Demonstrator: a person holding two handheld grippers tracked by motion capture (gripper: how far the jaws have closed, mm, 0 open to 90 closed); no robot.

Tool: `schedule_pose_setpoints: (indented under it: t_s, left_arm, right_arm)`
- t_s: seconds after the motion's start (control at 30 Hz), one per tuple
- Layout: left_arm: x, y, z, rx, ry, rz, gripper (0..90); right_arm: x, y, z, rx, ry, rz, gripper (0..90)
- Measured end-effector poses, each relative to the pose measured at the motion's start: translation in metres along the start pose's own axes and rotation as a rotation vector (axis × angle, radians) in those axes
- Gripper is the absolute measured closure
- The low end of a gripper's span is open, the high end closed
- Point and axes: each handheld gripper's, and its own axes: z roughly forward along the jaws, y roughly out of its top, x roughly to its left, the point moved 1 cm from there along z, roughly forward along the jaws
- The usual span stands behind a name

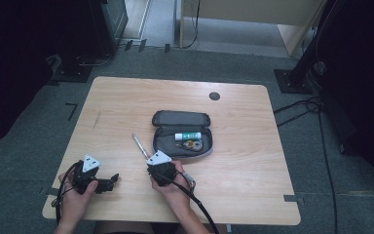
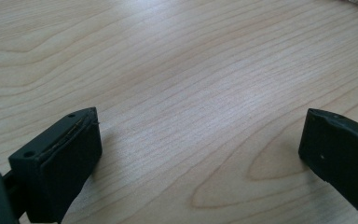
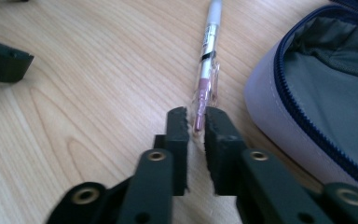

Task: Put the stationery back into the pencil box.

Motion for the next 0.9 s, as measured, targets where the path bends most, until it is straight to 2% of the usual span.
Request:
schedule_pose_setpoints:
  t_s: [0.1, 0.2, 0.4, 0.7, 0.87, 0.9]
  left_arm:
    - [0.0000, 0.0000, 0.0000, 0.000, 0.000, -0.001, 0.0]
    - [-0.0001, 0.0000, 0.0000, 0.000, 0.000, -0.001, 0.0]
    - [0.0000, -0.0001, 0.0000, 0.000, 0.000, -0.001, 0.0]
    - [0.0000, 0.0000, 0.0000, -0.001, 0.000, -0.001, 0.0]
    - [-0.0001, -0.0001, 0.0000, 0.000, 0.000, -0.002, 0.0]
    - [0.0000, -0.0001, 0.0000, 0.000, 0.000, -0.001, 0.0]
  right_arm:
    - [0.0004, 0.0008, 0.0030, 0.011, 0.001, 0.005, 76.0]
    - [0.0016, 0.0009, 0.0066, 0.027, -0.010, -0.001, 78.8]
    - [0.0040, 0.0021, 0.0081, 0.031, -0.018, 0.009, 89.6]
    - [0.0073, 0.0012, 0.0050, 0.031, 0.008, -0.017, 89.5]
    - [0.0089, 0.0045, 0.0016, -0.003, 0.019, -0.015, 84.0]
    - [0.0091, 0.0067, 0.0010, -0.023, 0.008, -0.011, 71.8]
